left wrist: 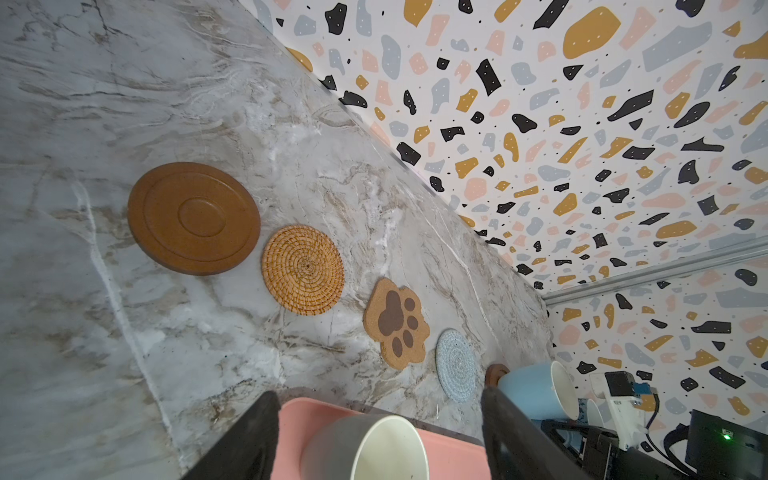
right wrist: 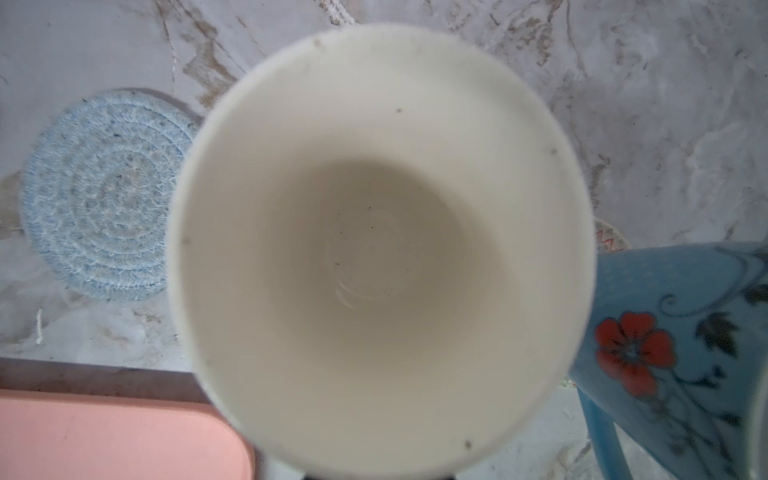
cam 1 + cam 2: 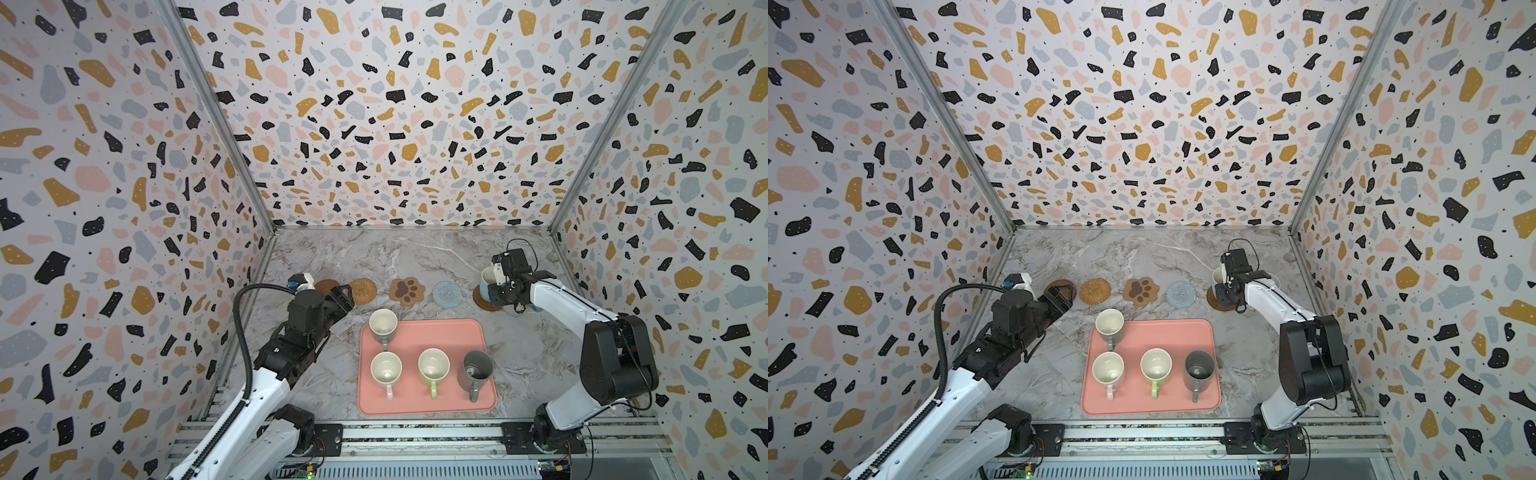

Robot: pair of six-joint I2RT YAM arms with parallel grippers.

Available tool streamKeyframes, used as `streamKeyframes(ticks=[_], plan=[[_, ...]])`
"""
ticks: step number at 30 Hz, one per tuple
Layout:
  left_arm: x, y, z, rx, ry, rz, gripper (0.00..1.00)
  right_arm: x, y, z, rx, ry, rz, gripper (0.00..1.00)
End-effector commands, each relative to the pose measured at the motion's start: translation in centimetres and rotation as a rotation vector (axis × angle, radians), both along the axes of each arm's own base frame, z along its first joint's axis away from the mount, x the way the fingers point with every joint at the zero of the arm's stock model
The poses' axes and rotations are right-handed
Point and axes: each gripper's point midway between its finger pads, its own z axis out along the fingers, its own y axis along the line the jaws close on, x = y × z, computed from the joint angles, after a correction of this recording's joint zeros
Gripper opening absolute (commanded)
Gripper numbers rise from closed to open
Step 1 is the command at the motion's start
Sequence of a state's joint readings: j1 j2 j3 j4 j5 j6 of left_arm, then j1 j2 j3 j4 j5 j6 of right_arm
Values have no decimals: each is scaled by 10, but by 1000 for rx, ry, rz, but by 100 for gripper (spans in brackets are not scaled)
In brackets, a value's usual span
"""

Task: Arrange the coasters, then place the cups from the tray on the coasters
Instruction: 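Lower the held white mug onto the coaster beside the blue flower mug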

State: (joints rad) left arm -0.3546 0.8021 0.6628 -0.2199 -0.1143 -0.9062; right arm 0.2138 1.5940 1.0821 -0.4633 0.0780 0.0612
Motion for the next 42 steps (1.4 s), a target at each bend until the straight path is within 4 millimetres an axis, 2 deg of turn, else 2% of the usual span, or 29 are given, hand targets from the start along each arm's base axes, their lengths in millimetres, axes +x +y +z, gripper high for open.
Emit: streamKeyframes(ticks=[1,25,42], plan=[[0,2,2,-7,-14,10,77,6,1,16,11,-51,11,9],[-3,3,2,-10,-17,11,77,-3,-2,9,3,-31,8,13],[-4,4,3,-11,-18,13,77,-4,-5,17,-4,-54,3,13]])
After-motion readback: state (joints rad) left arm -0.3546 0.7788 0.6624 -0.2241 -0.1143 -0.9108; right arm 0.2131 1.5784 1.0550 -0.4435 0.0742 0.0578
